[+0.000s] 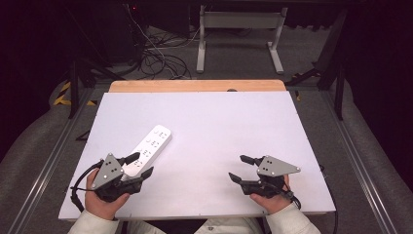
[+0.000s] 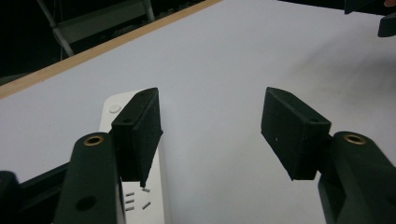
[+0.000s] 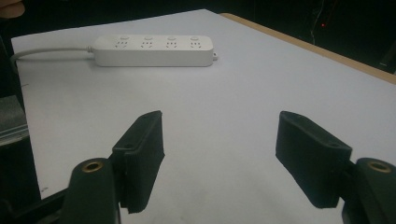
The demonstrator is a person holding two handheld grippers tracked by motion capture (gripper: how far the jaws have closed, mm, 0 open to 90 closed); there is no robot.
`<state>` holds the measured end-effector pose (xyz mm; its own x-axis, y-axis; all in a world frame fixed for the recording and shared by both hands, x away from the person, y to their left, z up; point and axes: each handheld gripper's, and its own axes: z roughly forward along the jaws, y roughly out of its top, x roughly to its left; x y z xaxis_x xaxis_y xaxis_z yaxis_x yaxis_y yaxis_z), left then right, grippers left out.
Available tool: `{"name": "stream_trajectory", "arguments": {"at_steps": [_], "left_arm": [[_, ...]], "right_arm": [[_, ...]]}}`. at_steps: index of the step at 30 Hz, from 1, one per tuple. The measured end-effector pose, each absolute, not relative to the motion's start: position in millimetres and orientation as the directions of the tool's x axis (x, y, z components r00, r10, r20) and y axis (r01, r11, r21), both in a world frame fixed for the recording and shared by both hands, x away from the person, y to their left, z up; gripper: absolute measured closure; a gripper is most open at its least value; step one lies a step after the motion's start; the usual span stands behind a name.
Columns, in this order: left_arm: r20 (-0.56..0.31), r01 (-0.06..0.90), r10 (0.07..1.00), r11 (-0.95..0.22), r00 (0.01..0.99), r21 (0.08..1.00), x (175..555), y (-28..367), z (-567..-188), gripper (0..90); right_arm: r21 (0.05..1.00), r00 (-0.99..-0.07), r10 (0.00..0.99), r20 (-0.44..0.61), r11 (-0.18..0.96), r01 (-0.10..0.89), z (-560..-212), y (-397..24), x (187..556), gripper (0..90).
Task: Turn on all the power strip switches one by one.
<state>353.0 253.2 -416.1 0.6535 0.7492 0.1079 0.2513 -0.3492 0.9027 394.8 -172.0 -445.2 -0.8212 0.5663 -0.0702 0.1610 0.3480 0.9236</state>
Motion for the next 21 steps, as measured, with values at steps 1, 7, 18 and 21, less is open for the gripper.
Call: {"name": "stream_trajectory", "arguments": {"at_steps": [1,7,18,21], "left_arm": [[0.101,0.260,0.751,-0.347,0.652,0.901,354,254,-415,38.7],[0.087,0.288,0.776,-0.332,0.624,0.898,359,262,-410,45.2],[0.053,0.333,0.751,-0.354,0.658,0.874,369,273,-401,60.3],[0.037,0.360,0.752,-0.358,0.658,0.862,374,277,-399,63.9]], "right_arm": [[0.923,-0.821,0.567,-0.071,0.349,0.161,-445,-172,395,32.7],[0.923,-0.822,0.565,-0.073,0.351,0.159,-446,-172,396,32.8],[0.920,-0.823,0.563,-0.072,0.357,0.164,-447,-171,396,32.8],[0.919,-0.825,0.561,-0.075,0.360,0.162,-447,-170,397,32.8]]}}
